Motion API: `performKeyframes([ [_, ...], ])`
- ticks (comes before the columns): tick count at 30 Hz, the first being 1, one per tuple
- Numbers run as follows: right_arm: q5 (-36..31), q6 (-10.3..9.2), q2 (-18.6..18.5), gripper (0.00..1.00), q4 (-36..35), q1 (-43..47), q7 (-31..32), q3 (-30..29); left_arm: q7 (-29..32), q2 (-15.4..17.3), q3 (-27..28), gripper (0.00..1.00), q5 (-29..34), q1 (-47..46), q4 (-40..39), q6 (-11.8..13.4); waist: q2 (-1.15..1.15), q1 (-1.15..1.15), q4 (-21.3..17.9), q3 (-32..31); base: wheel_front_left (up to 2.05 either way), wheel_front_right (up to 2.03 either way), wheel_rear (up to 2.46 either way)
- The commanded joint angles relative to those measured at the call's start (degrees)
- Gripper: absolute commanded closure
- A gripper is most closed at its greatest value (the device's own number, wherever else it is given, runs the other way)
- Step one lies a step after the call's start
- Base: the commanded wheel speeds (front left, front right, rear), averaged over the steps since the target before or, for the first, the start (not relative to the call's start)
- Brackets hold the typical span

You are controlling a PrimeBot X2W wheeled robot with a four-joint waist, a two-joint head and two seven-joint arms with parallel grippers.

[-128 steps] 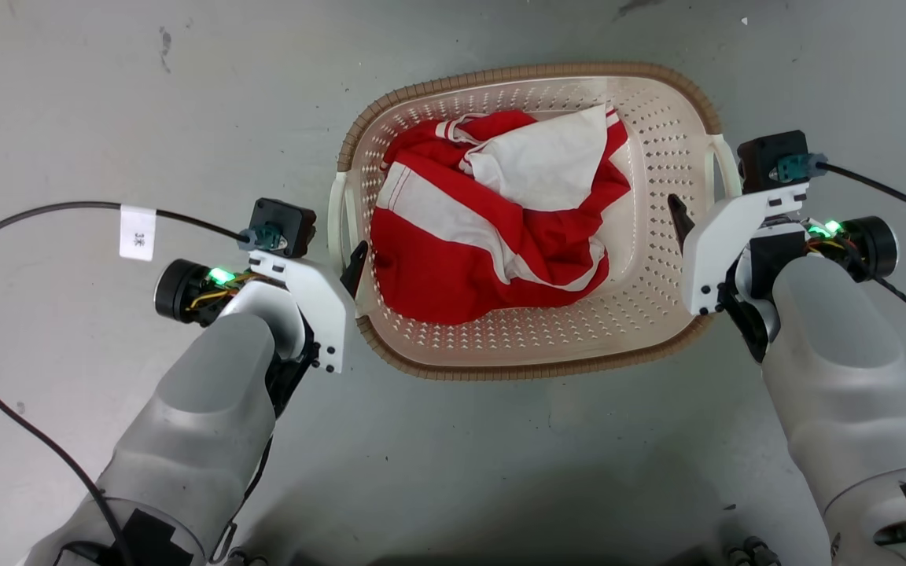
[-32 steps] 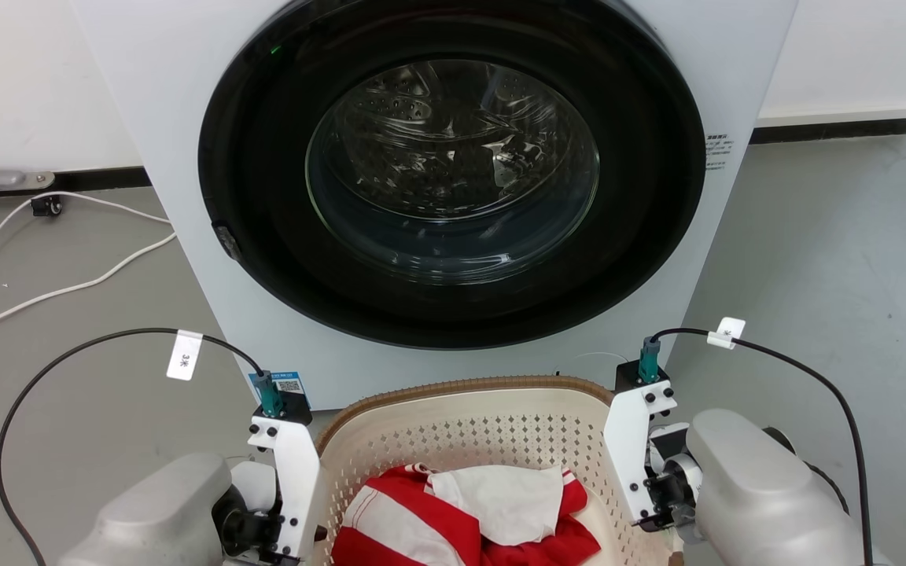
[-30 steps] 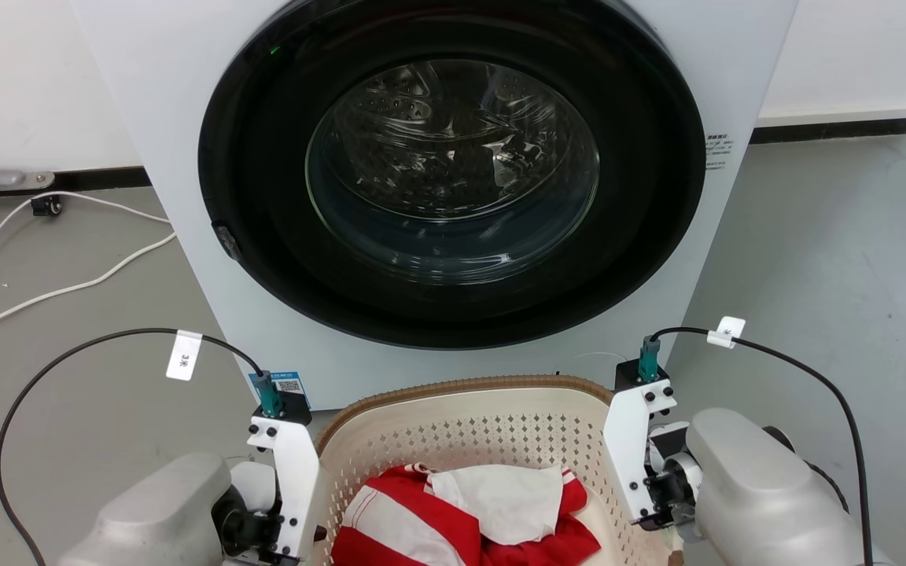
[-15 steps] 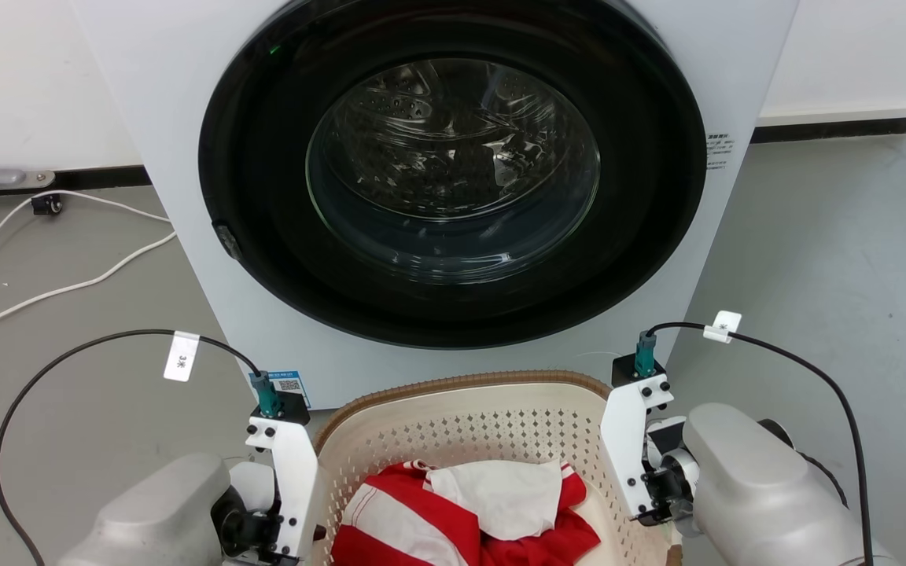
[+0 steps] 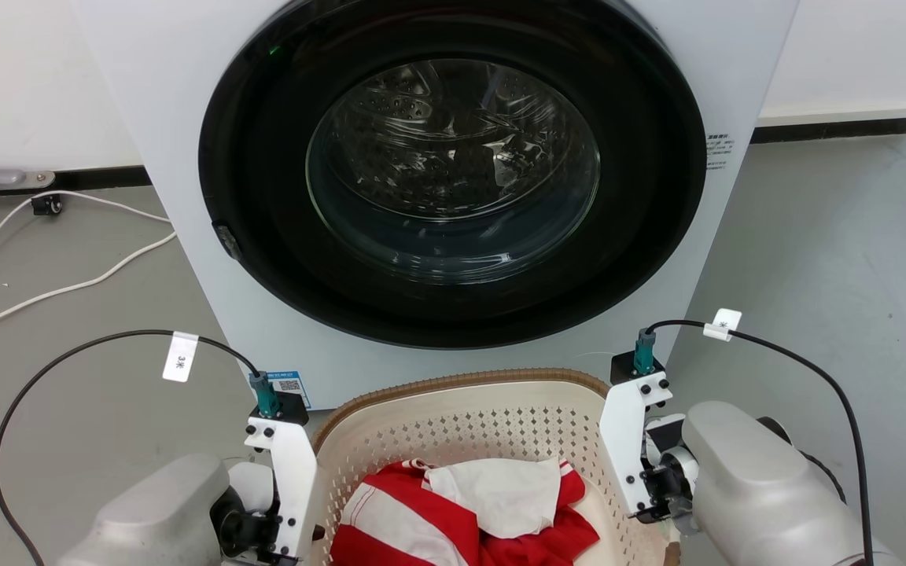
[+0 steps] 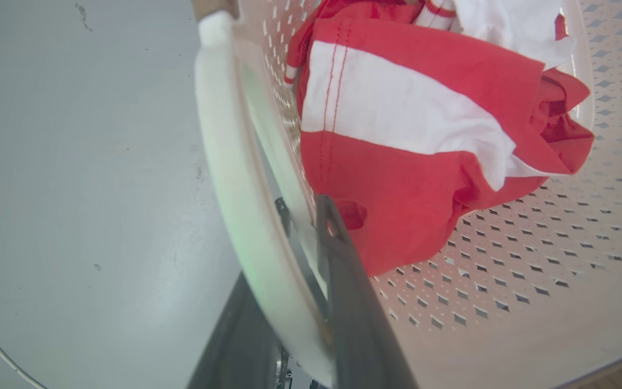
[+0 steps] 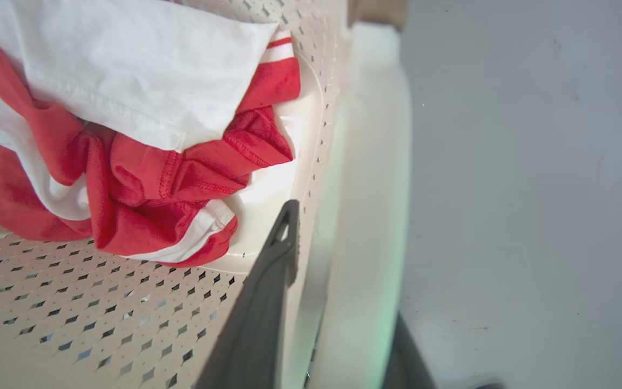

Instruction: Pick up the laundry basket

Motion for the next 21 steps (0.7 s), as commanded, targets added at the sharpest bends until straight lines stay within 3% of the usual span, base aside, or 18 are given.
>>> performKeyframes([
  [1, 0.0, 0.76, -0.6, 1.0, -0.2, -0.9, -0.5, 0.6, 0.1, 0.9, -0.5, 1.0, 0.5, 0.0, 0.5, 0.0, 0.0, 0.0, 0.0, 0.0, 0.0, 0.0, 0.0],
  [21, 2.8, 0.77, -0.5, 1.0, -0.3, -1.1, -0.9, 2.8, -0.4, 0.4, -0.5, 1.0, -0.3, -0.3, 0.9, 0.0, 0.0, 0.0, 0.0, 0.1, 0.0, 0.0, 0.0],
])
